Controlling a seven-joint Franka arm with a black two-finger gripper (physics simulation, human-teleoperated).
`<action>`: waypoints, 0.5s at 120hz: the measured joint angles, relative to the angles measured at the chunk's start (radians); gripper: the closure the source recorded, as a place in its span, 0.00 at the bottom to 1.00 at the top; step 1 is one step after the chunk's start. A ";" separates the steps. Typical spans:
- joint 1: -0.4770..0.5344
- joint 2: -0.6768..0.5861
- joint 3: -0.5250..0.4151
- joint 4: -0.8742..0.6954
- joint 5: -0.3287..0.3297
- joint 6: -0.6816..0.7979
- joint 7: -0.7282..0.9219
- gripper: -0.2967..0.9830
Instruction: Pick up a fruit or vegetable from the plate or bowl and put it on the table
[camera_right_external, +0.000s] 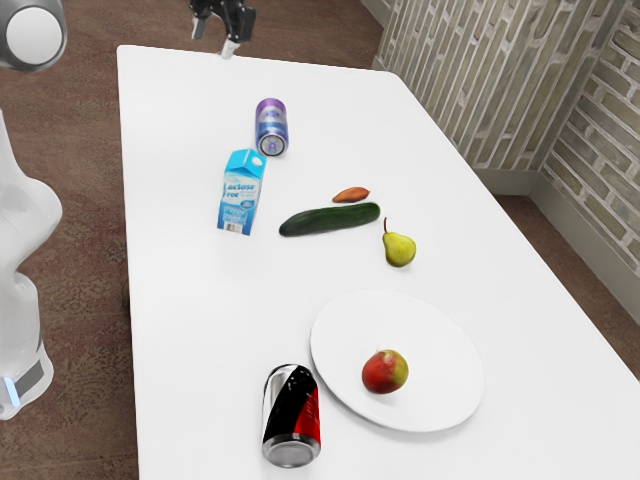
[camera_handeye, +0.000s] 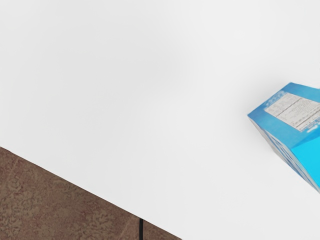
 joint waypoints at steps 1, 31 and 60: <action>-0.001 0.000 0.001 -0.001 0.001 0.016 0.001 0.24; -0.007 -0.001 0.052 -0.009 -0.020 0.285 0.031 0.24; 0.017 0.438 -0.239 0.233 -0.154 0.371 0.140 0.25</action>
